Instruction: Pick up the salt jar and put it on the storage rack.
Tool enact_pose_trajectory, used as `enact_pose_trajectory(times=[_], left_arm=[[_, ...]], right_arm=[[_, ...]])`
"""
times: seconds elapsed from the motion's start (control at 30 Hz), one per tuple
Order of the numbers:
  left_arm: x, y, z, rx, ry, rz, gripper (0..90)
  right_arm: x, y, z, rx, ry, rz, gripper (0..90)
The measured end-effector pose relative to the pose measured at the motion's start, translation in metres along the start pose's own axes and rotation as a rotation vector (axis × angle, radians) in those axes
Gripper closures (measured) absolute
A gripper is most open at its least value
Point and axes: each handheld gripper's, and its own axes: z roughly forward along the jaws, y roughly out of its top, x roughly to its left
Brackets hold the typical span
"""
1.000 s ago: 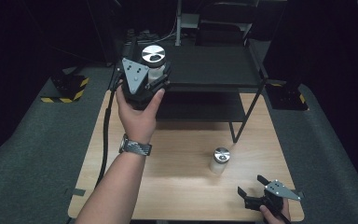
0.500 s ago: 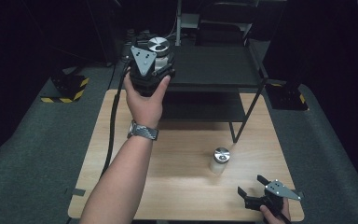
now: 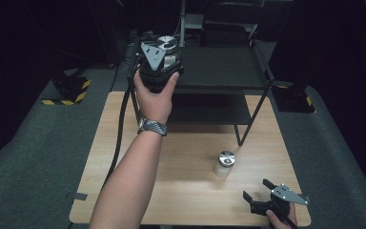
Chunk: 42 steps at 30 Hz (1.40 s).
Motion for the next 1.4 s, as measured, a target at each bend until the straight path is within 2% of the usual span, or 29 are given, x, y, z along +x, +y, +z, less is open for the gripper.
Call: enact_pose_trajectory(times=[0.13,0.3,0.73,0.87,1.03,1.13,1.27,1.4], left_arm=[[-0.002,-0.001,0.003,0.0,0.003,-0.002,31.0],[0.003,-0.004,0.005,-0.005,-0.009,-0.01,30.8],[0.004,-0.003,0.005,-0.003,-0.015,-0.017,30.5],[0.006,-0.002,0.003,-0.002,-0.009,-0.035,23.2],[0.006,0.0,-0.002,-0.01,-0.001,-0.041,4.3],[0.008,0.0,-0.006,-0.022,-0.017,-0.027,0.9],[0.012,-0.002,-0.016,-0.038,-0.046,-0.018,0.5],[0.015,-0.005,-0.026,-0.04,-0.05,-0.016,0.5]], right_arm=[[0.0,0.0,0.0,-0.002,0.0,-0.002,0.3],[0.0,-0.001,0.0,-0.004,0.001,0.001,0.3],[0.0,-0.001,-0.001,-0.006,0.0,0.001,0.3],[0.0,-0.001,-0.001,-0.005,0.002,0.002,0.3],[-0.001,-0.001,-0.001,-0.006,0.002,0.004,0.3],[0.0,-0.001,-0.001,-0.004,0.001,0.003,0.3],[0.0,-0.001,-0.001,-0.005,0.0,0.002,0.3],[0.0,-0.001,-0.001,-0.003,-0.001,0.002,0.2]])
